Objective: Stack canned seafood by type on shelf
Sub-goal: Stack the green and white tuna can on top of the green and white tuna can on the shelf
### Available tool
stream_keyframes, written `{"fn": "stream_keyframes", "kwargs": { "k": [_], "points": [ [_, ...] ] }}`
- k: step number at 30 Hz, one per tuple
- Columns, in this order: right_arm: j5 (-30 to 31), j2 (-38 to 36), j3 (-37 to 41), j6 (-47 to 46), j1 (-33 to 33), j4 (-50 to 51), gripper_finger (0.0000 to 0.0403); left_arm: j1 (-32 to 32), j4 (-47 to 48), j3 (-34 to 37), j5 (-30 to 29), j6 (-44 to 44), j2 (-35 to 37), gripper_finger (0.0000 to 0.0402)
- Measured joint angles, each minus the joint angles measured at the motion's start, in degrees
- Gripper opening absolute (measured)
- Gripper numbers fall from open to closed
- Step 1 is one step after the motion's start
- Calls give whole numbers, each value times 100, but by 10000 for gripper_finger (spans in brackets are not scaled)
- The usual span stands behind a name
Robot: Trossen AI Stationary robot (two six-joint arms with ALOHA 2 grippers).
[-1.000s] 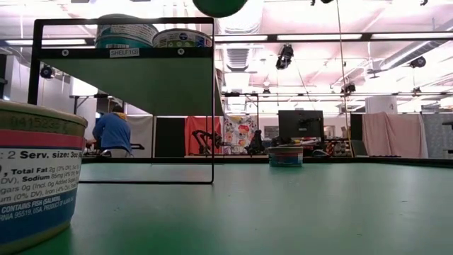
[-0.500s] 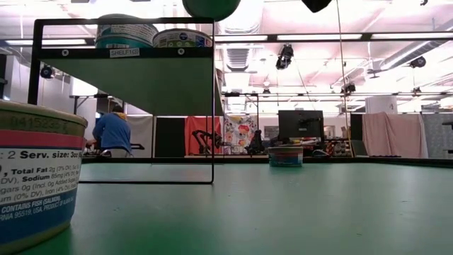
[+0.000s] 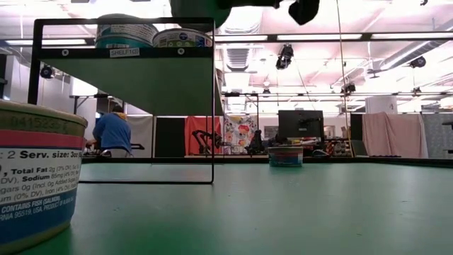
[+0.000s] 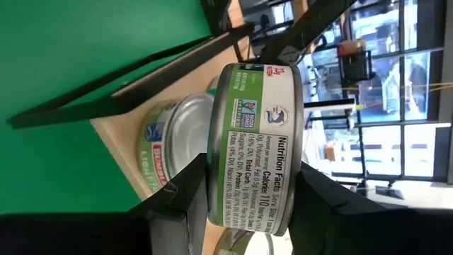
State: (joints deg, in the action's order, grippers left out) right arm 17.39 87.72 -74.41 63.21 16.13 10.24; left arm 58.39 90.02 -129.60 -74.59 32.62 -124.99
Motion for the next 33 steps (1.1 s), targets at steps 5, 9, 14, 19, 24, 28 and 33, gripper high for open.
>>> {"fn": "stream_keyframes", "kwargs": {
  "k": [5, 9, 14, 19, 24, 28, 33],
  "points": [
    [15, 100, 0, 87, -49, -125, 132, 0, -1, 0, 4, 28, 0, 0],
    [16, 195, -4, 224, -86, -154, 135, 0, -2, 0, 13, 86, 0, 0],
    [17, 296, -1, 288, -133, -240, 135, 2, 0, 0, 22, 92, 0, 0],
    [20, 369, -4, 287, -156, -222, 135, 4, 0, 0, 22, 92, 0, 0],
    [60, 386, -4, 309, -155, -222, 139, 4, 0, 0, 22, 92, 0, 0],
    [62, 391, -4, 309, -156, -222, 139, 4, 0, 0, 22, 92, 0, 0],
    [63, 391, -4, 310, -156, -219, 147, 4, 0, 0, 22, 93, 0, 0]
  ]
}}
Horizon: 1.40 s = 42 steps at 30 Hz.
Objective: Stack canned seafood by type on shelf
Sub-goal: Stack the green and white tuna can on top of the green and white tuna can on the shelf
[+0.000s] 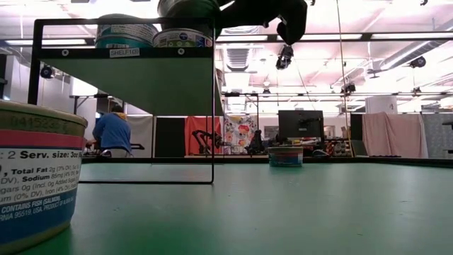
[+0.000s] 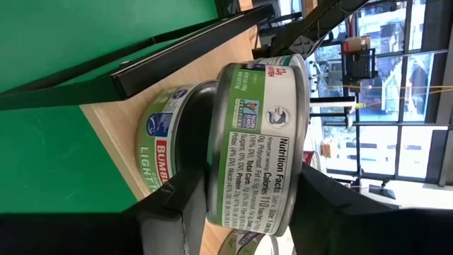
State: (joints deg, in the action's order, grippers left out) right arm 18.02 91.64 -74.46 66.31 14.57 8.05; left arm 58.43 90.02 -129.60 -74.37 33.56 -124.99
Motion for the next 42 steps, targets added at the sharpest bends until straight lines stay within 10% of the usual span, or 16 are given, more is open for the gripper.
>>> {"fn": "stream_keyframes", "kwargs": {
  "k": [42],
  "points": [
    [-185, -4, -2, 788, -26, -25, 296, 0, 0, 0, 0, 42, 3, 0]
  ]
}}
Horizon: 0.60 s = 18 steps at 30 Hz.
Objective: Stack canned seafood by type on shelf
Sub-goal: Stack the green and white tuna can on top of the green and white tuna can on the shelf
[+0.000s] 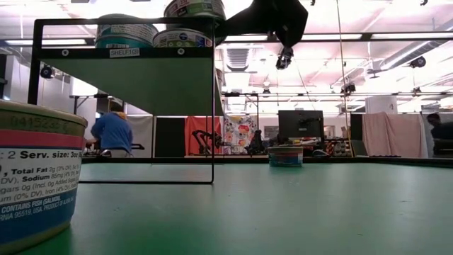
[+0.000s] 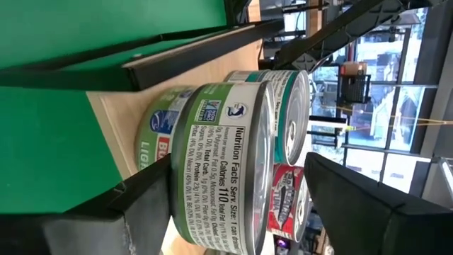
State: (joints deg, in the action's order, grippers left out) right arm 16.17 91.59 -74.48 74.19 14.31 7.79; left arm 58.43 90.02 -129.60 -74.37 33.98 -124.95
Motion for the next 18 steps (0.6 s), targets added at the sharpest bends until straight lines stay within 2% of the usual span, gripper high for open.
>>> {"fn": "stream_keyframes", "kwargs": {
  "k": [4, 18],
  "points": [
    [9, 0, 0, 314, 0, -28, 304, 0, 0, 0, 0, 0, 1, 0],
    [8, -7, -2, 545, 0, -354, 316, 0, 0, 0, 0, -1, 3, 0]
  ]
}}
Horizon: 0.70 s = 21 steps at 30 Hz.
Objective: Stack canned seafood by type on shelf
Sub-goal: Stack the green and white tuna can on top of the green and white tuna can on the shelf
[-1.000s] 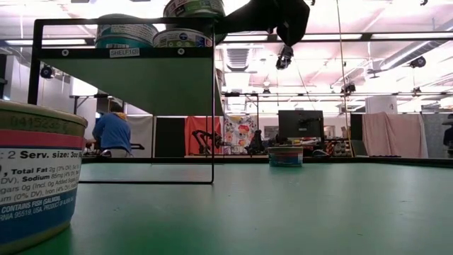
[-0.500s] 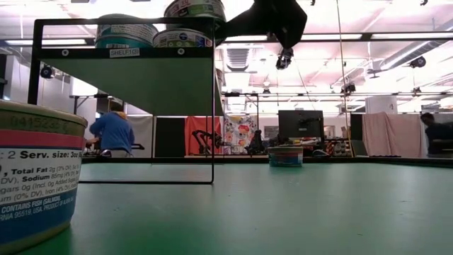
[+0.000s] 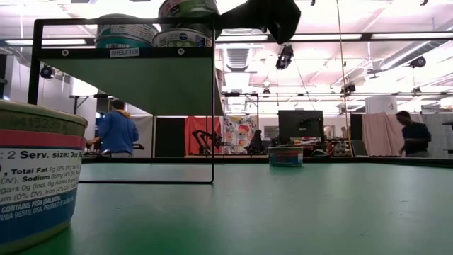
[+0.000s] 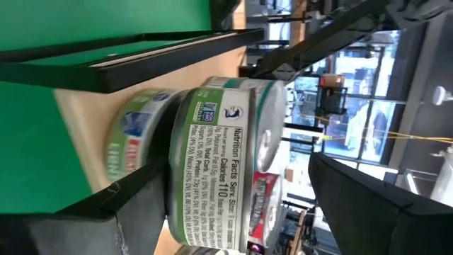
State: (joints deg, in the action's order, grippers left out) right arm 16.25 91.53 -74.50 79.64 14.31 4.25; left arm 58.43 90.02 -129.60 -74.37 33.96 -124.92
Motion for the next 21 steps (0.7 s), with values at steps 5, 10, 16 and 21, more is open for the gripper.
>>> {"fn": "stream_keyframes", "kwargs": {
  "k": [5, 10, 16, 21],
  "points": [
    [0, 0, 0, 2, 0, -126, 320, -4, -1, 0, 0, -1, 0, 0],
    [24, 0, 0, 2, 0, -131, 315, -4, 0, 0, 0, -1, 0, 0],
    [173, 0, 0, 6, -9, -175, 318, -4, 0, 0, 0, -1, 0, 0],
    [177, 15, 0, -7, -9, -162, 326, -4, 0, 0, 0, 0, 0, 0]
  ]
}}
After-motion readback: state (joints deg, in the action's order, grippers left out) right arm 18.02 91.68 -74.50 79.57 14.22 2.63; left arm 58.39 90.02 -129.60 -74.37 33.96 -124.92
